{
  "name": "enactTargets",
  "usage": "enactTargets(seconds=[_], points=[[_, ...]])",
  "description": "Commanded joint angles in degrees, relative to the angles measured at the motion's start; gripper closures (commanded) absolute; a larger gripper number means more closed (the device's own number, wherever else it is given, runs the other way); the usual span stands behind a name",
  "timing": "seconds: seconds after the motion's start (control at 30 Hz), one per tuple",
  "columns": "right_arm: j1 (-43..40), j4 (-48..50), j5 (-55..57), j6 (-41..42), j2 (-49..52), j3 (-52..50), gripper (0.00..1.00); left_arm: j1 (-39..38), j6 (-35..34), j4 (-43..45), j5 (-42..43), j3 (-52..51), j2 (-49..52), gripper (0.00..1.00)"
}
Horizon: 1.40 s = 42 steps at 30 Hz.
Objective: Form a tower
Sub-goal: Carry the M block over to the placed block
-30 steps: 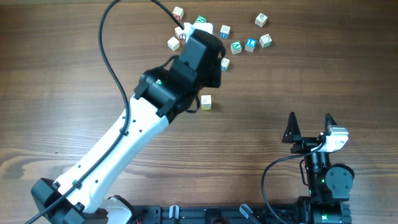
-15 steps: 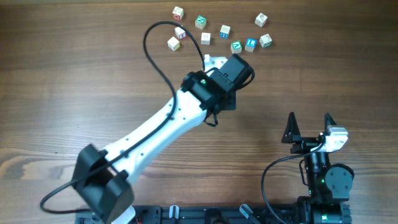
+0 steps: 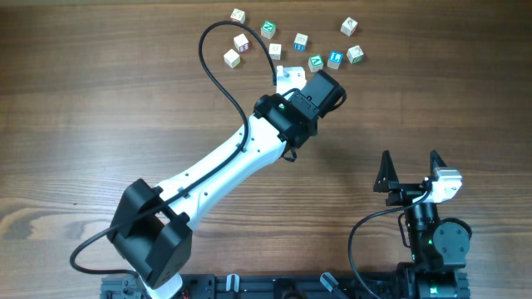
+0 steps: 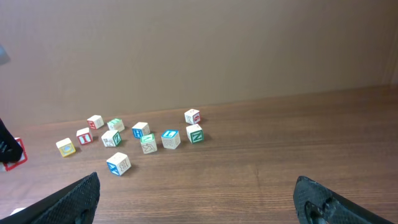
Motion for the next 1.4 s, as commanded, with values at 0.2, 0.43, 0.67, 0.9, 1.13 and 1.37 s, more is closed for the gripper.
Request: enactTargets(seconds=[0.2, 0.43, 0.67, 0.9, 1.13, 1.37], points=[[0.3, 0.1, -0.1, -0.2, -0.3, -0.1, 0.00, -0.1, -5.5, -1.5, -11.6, -0.1, -4.7, 0.79], [0.3, 0.1, -0.1, -0.3, -0.3, -0.1, 0.00, -1.1, -9.5, 9.6, -11.0, -12.4, -4.6, 0.73], [0.3, 0.1, -0.1, -0.2, -0.3, -0.1, 0.00, -4.5, -9.0, 17.0, -11.0, -19.4, -4.6, 0.67], [0.3, 0.1, -0.1, -0.2, -0.3, -0.1, 0.00, -4.1, -7.5, 19.1, -10.9, -21.6, -4.6, 0.60], [0.3, 0.1, -0.1, -0.2, -0.3, -0.1, 0.00, -1.3, -1.3, 24.0, -4.3, -23.3, -4.6, 0.56], [0.3, 0.1, -0.1, -0.2, -0.3, -0.1, 0.00, -6.0, -8.8, 23.0, -5.6, -23.3, -7.0, 0.22]])
